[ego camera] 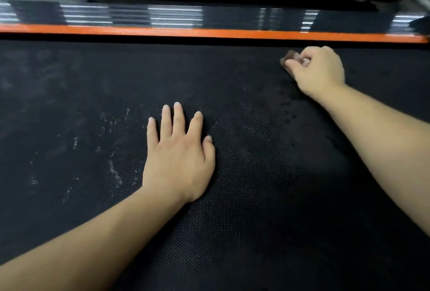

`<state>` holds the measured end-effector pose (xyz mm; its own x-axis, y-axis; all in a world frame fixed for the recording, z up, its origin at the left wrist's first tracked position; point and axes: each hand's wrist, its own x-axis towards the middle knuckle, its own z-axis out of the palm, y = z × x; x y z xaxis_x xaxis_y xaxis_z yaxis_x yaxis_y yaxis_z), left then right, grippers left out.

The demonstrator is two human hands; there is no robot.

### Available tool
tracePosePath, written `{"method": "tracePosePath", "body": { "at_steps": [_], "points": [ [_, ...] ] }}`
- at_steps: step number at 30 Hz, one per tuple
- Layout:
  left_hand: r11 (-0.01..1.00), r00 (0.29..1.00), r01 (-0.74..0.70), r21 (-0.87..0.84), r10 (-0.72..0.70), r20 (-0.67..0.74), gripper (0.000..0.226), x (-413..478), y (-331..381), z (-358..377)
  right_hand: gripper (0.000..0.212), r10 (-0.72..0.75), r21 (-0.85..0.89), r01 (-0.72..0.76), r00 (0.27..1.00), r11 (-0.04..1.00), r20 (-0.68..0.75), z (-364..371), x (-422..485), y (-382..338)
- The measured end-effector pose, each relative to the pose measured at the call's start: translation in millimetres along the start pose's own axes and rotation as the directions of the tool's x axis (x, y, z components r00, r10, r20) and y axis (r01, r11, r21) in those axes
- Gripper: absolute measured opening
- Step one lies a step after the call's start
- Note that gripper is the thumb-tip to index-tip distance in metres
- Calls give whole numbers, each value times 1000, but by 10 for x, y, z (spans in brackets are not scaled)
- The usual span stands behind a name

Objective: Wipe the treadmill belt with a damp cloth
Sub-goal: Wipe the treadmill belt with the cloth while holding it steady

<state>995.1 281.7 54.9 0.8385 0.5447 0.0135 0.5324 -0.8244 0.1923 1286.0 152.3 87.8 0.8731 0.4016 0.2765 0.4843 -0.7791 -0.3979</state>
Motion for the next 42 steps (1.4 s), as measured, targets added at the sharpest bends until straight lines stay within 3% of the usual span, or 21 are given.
{"method": "tracePosePath", "body": {
  "at_steps": [1,5,9,11,13,14,17,18,21,23,25,27,31,32,35,36,40,42],
  "points": [
    [1000,1000,4,-3,-4,1,69,-5,-3,-2,31,1,-17,-1,1000,1000,-6,10,-79,-28],
    [1000,1000,5,-9,-5,5,68,0,-2,12,22,-298,49,295,943,954,145,34,-572,-105],
    [1000,1000,-5,-11,5,-1,67,-7,-12,16,27,10,-52,-12,999,999,-35,-155,-429,75],
    [1000,1000,-7,-5,7,-4,66,-10,-14,16,24,-167,-41,169,985,985,40,-69,-727,-77],
    [1000,1000,-10,0,10,1,63,-2,-23,27,22,-354,58,350,918,935,178,-60,-997,-160],
    [1000,1000,-11,-1,11,8,62,-2,-25,27,23,-355,42,354,916,934,185,-108,-986,-127],
    [1000,1000,-8,-5,8,11,60,-3,-13,7,30,-80,-66,82,996,995,29,-231,-730,29],
    [1000,1000,-3,-6,3,13,60,-6,-9,0,34,-64,-83,64,998,995,2,-229,-808,-8],
    [1000,1000,-7,5,7,18,60,-7,-1,-5,46,-335,1,337,936,942,108,-194,-1423,-211],
    [1000,1000,-11,4,11,17,61,-3,-3,-7,43,-374,27,374,916,927,148,-301,-1541,-132],
    [1000,1000,-10,-1,10,14,61,-3,-1,-13,36,-168,-62,172,984,983,62,-406,-1296,44],
    [1000,1000,-8,-5,9,15,61,-11,-3,-15,34,-26,-75,26,1000,997,-4,-416,-1342,62],
    [1000,1000,-13,-11,13,14,60,-16,4,-11,31,-358,107,345,921,932,150,-423,-2026,-150],
    [1000,1000,-11,-16,11,15,60,-25,-2,-12,32,-341,78,332,927,940,155,-459,-1981,-100],
    [998,999,-43,-36,43,1,60,-32,-10,-25,32,-44,-92,50,997,995,57,-521,-1695,61],
    [996,997,-74,-45,74,-16,60,-37,-8,-31,31,-38,-101,40,999,994,31,-514,-1785,24],
    [978,980,-191,-83,185,-77,59,-79,-1,-45,30,-393,124,376,905,918,163,-558,-2453,-153],
    [976,979,-200,-91,194,-67,57,-92,9,-77,35,-265,12,266,953,964,145,-641,-2232,10]
  ]
}}
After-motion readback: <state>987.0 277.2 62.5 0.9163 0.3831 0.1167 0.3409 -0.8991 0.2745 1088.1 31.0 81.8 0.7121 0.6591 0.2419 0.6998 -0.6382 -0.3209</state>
